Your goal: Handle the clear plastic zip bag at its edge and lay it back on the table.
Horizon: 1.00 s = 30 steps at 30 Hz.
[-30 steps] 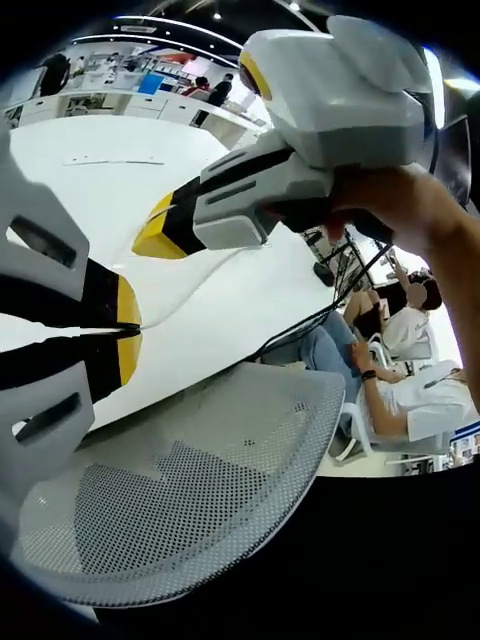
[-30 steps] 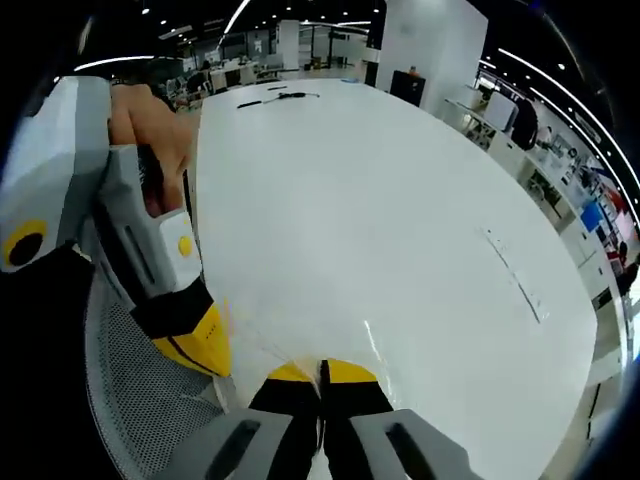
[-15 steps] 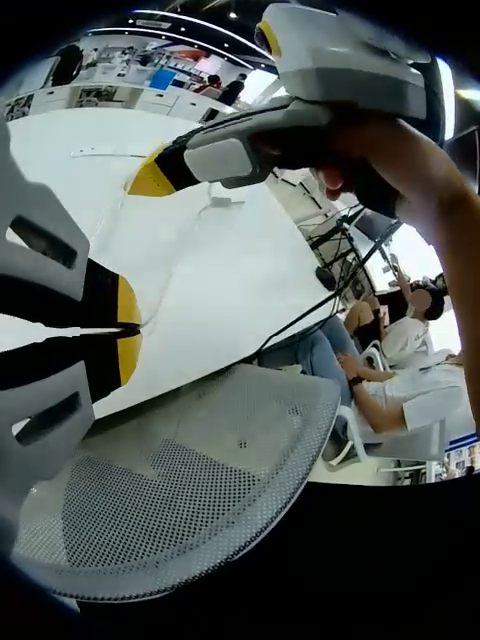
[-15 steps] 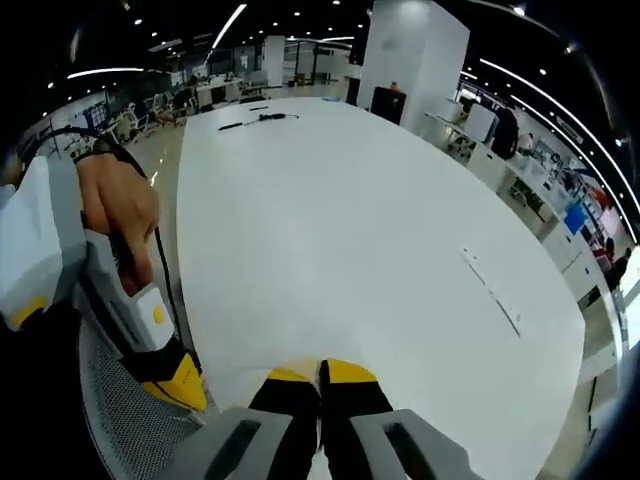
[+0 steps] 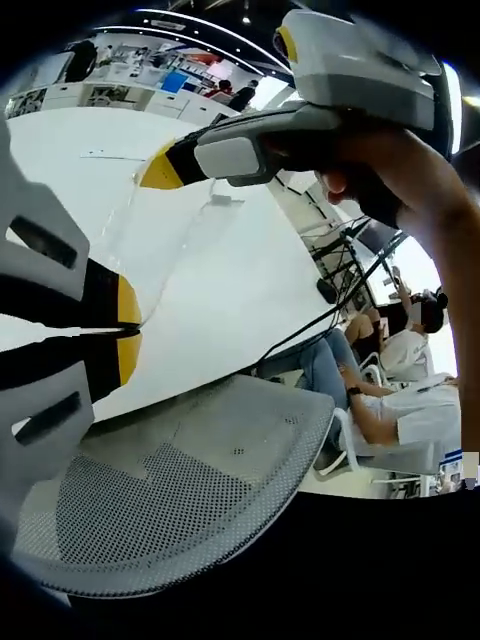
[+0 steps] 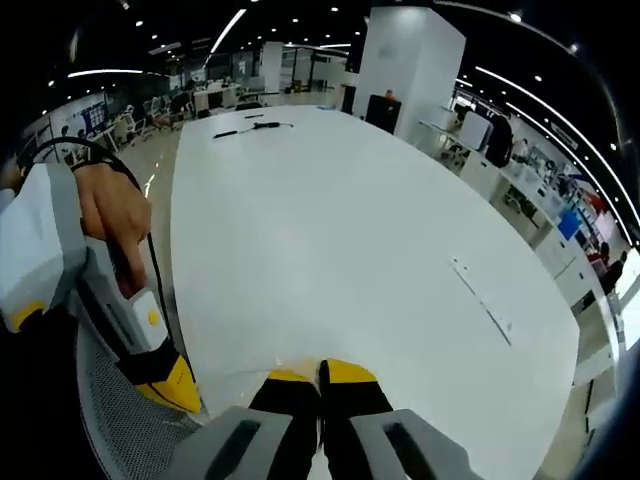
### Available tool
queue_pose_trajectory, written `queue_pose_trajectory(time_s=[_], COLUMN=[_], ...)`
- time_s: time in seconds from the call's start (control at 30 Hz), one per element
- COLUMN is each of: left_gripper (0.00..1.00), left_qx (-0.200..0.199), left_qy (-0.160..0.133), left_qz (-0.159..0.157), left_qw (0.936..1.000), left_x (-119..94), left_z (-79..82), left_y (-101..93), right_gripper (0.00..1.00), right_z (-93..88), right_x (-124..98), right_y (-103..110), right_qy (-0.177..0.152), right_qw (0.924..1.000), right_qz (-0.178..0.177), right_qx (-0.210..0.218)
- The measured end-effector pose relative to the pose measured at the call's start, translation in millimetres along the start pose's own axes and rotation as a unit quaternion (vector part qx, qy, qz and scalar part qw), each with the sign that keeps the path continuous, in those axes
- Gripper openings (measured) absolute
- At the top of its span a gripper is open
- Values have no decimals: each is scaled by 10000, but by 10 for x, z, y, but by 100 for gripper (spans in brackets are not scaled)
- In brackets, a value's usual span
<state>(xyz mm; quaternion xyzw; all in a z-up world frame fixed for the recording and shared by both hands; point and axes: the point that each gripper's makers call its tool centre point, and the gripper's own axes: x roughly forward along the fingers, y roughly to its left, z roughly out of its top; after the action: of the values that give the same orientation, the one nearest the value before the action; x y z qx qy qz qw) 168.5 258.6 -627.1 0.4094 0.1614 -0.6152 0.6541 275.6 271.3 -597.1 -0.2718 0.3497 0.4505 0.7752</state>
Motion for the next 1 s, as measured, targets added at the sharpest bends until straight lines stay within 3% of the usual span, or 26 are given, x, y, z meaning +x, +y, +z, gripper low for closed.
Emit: queue_pose_trajectory(time_s=[0.63,1.0], left_gripper=[0,1], left_qx=[-320,-468], left_qy=[-232,-612], left_qz=[506,1089], left_qw=[9979,9911], left_x=[-73,-296], left_z=[-31,36], left_y=[194,391], right_gripper=[0,0], right_z=[38,-10], right_x=[-80,-56], right_y=[-45,-42], right_qy=[-30,45], right_qw=[9994,9989], right_qz=[-134,-181], right_qx=[-310,-426])
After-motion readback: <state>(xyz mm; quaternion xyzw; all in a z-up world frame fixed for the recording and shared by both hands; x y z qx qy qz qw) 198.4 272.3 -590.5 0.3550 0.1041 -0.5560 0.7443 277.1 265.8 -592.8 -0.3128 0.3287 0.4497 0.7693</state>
